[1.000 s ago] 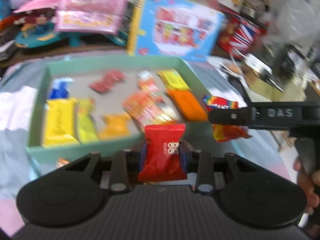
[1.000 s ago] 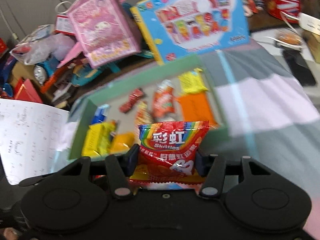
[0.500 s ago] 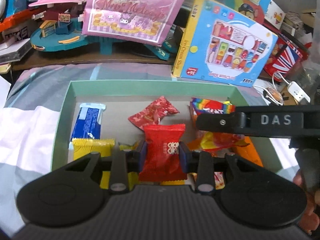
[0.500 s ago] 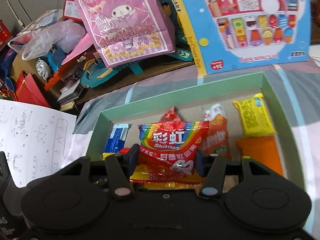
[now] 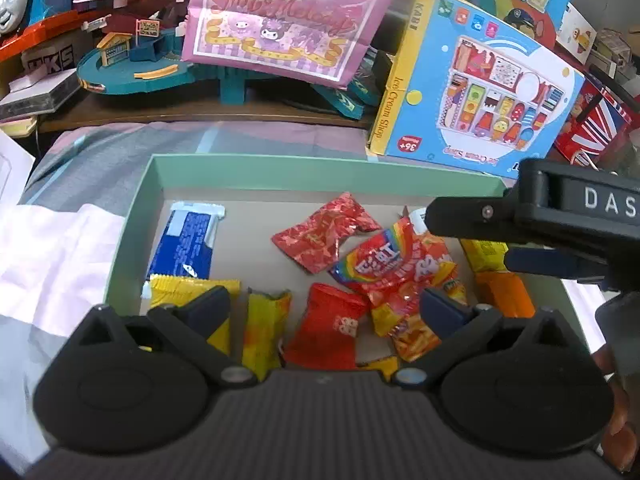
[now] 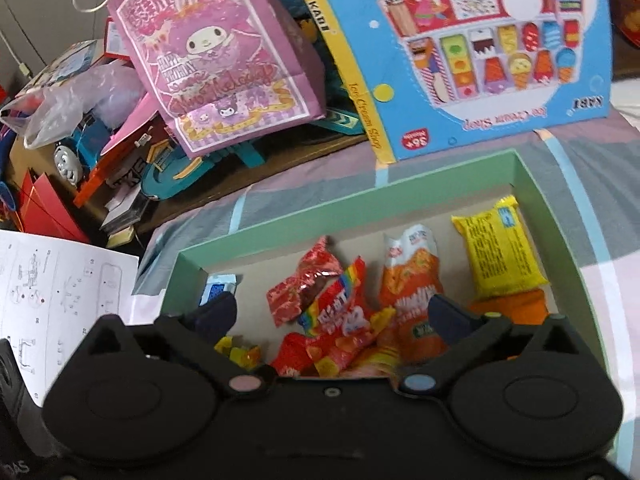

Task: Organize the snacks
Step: 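Lower both snacks into the green tray and open both tools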

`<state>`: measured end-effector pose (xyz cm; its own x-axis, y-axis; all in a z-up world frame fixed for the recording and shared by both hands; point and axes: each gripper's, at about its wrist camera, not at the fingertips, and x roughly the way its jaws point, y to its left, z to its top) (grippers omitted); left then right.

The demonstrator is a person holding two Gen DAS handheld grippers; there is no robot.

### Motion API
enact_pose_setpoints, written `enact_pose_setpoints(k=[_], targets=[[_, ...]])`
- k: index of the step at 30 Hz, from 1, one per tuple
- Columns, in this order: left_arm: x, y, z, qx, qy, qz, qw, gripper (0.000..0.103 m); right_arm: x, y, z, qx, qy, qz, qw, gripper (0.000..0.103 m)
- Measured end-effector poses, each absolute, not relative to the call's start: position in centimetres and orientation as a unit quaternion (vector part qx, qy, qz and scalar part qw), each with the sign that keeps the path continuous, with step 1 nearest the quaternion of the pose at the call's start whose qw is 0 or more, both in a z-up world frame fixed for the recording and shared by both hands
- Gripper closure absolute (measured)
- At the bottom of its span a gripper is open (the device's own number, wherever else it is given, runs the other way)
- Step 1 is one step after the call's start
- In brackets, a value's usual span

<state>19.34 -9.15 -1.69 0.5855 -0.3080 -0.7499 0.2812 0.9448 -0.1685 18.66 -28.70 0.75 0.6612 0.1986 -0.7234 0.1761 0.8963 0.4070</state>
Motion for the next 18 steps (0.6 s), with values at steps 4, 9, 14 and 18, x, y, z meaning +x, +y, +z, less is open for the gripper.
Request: enact_pose_setpoints(k=[4,9,14,18], targets=[[18.2,-9.1,-0.8,-0.017,0.422,-0.171,0.89,0.0,17.1,-28.8,1.4,0.222,0.41,0.006,0.885,0.0],[16.3,-8.9,0.6,-0.02,0.415,-0.175,0.892,0.0,14.9,-28.8,3.0,0.217,0.401,0.008,0.89,0.0],[13.5,-8.4,1.3,-0.021,0.408,-0.188,0.893,0.0,11.6,-29.1,4.2,0.211,0.393,0.006,0.895,0.0],[11.0,-7.9,0.5,-0.011,0.419,-0.197,0.886,0.0,8.8,-29.8,4.2,0.214,0.394,0.0,0.894,0.0]])
